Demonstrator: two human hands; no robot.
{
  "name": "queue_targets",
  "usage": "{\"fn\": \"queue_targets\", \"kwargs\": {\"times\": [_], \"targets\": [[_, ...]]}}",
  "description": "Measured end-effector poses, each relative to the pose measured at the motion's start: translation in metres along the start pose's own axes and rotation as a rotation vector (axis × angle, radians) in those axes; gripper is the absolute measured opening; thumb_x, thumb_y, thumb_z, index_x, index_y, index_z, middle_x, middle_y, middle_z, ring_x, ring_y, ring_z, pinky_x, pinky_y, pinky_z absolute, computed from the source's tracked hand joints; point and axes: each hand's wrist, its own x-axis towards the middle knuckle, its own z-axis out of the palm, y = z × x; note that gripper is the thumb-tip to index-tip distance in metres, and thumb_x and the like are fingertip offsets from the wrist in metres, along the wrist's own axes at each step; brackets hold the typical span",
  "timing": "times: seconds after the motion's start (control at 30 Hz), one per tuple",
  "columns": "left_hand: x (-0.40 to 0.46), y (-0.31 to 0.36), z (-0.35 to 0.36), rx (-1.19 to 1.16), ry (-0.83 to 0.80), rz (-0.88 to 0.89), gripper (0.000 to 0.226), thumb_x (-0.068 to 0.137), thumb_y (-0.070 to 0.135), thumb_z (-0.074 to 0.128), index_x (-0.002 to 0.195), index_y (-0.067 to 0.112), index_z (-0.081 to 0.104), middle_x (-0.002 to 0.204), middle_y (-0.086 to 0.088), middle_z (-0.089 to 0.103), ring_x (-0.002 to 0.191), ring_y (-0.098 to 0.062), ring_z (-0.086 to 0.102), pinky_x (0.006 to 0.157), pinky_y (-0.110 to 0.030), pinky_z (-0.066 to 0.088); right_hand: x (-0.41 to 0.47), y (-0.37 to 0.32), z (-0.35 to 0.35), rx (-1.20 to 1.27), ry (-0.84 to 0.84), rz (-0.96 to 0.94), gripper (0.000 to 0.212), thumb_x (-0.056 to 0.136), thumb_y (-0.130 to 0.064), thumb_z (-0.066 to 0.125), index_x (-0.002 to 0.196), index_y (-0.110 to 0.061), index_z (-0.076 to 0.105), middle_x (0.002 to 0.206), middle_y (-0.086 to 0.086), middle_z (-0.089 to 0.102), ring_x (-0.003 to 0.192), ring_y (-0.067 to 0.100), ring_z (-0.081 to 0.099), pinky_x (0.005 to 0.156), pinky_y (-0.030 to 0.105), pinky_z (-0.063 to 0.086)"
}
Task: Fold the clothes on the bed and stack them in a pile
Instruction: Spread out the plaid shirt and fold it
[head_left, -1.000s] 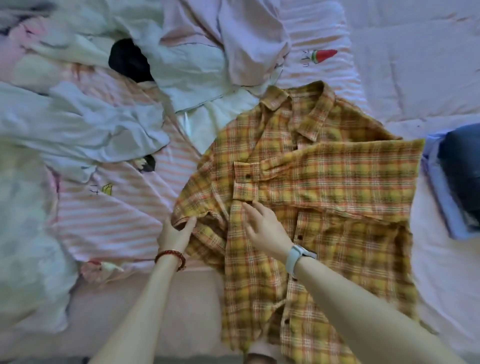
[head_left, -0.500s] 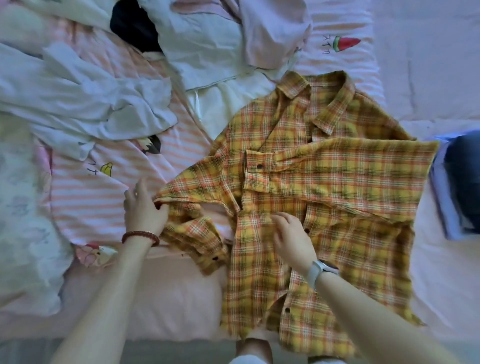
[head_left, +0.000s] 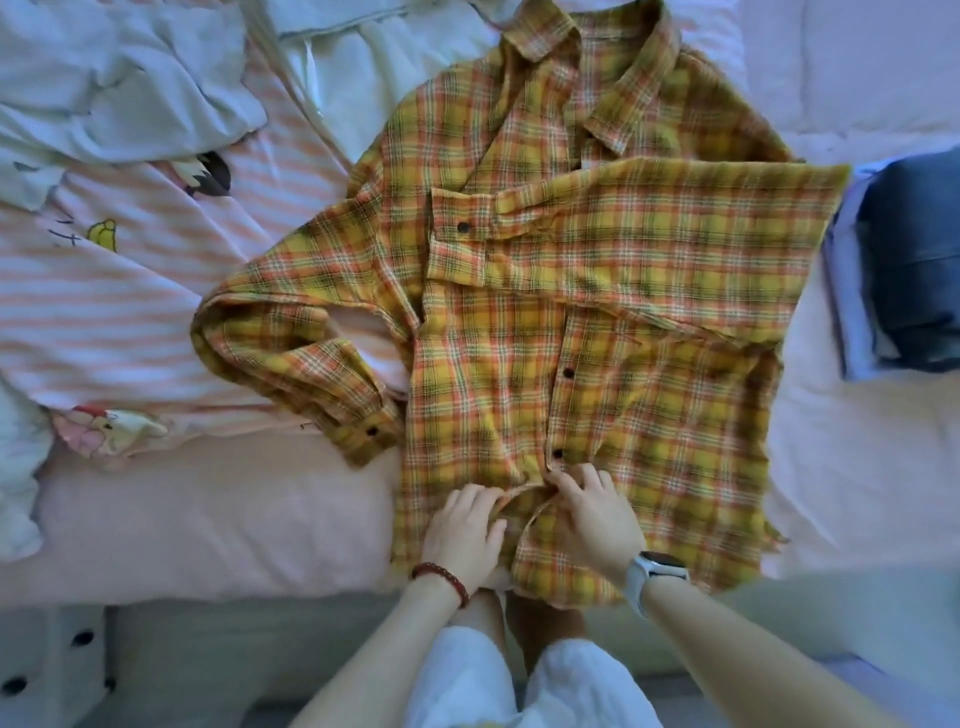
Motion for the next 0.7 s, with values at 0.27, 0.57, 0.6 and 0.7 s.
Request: {"fn": "queue_targets", "kwargs": {"times": [0.27,0.57,0.6,0.7], "targets": [[0.012,0.039,0.044,0.324,0.336,0.074,0.058,0.054,0.038,0.086,0.105,0.018,0.066,0.101,-0.013,0.061,0.09,-0.029,0.062,0.072,-0.042,0.05,-0.025,0.031,-0.008,0.504,0.372,0.057,0.032,0.096,-0.018,0.045,0.063,-0.016,0.047,0.065,-0.003,0.045,0.056,0.01,0.044,0.054,0.025,0.035],[0.004,0.044,0.087,0.177,0.215,-0.254,0.036,0.09,0.027,0.053,0.124,0.017,0.046,0.124,-0.001,0.049,0.116,-0.019,0.044,0.094,-0.031,0.036,-0.06,0.064,-0.021,0.726,0.535,0.049,0.024,0.084,0.007,0.053,0.1,-0.011,0.051,0.093,-0.004,0.048,0.09,-0.01,0.047,0.079,0.003,0.036],[0.004,0.039,0.085,0.127,0.216,-0.245,0.034,0.092,0.021,0.051,0.124,0.016,0.046,0.124,-0.001,0.049,0.116,-0.019,0.045,0.094,-0.03,0.037,-0.063,0.067,-0.022,0.735,0.542,0.046,0.028,0.085,0.007,0.051,0.108,-0.008,0.052,0.098,-0.003,0.048,0.093,-0.011,0.046,0.081,0.002,0.036],[-0.001,0.032,0.076,0.006,0.164,-0.203,0.033,0.091,0.011,0.051,0.124,0.013,0.049,0.121,-0.004,0.051,0.113,-0.022,0.049,0.091,-0.032,0.043,-0.068,0.07,-0.025,0.765,0.55,0.064,0.043,0.088,0.005,0.049,0.129,-0.007,0.044,0.111,-0.004,0.047,0.095,-0.008,0.045,0.086,0.0,0.034]]}}
